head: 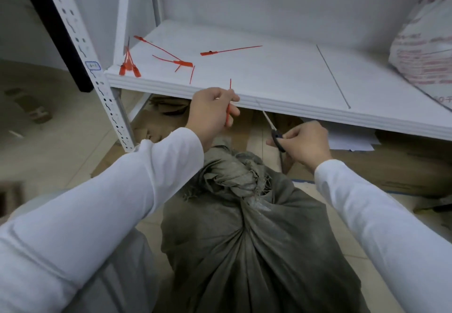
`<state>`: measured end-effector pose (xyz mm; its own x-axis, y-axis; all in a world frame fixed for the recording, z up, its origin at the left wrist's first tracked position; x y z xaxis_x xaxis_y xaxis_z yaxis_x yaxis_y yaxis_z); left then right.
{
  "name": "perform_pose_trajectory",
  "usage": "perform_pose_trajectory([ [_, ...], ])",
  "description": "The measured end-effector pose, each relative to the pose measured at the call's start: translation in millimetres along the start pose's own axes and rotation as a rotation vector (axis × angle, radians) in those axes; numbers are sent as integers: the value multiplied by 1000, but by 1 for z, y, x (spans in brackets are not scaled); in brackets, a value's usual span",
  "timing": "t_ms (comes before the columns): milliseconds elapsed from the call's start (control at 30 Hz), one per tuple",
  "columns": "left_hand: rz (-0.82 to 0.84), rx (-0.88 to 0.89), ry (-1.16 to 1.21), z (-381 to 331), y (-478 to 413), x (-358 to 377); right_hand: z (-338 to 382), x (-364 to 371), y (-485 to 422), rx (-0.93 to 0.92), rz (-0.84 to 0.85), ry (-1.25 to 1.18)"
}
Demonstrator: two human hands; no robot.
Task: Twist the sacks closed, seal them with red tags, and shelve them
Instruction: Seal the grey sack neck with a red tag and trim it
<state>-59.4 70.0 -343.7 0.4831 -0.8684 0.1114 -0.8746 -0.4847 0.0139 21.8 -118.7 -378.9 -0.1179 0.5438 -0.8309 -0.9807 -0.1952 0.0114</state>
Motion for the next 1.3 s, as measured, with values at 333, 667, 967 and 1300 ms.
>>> perform_pose_trajectory([
  [333,-77,-151,90,-23,-30,-39,79,38,-90,250,-11,-423],
  [667,-77,-153,157,-27,-46,-53,101,71,-144,296,-114,-366],
  [967,-108,-144,161,-29,-48,-54,134,81,-129,13,39,-563],
  [1300,-99,-92,2,-27,-36,-52,175,40,-60,-269,222,-731],
])
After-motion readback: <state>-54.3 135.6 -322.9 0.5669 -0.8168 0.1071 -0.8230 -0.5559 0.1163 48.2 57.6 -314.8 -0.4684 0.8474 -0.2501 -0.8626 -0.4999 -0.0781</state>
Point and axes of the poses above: each hand's wrist, its own y-axis away from the middle knuckle, its own x-axis out of the palm, z = x × y, the point moved 3 cm from there along -y, towards the middle knuckle, and after that the axes turned 8 degrees about y, right-handed, at the moved point
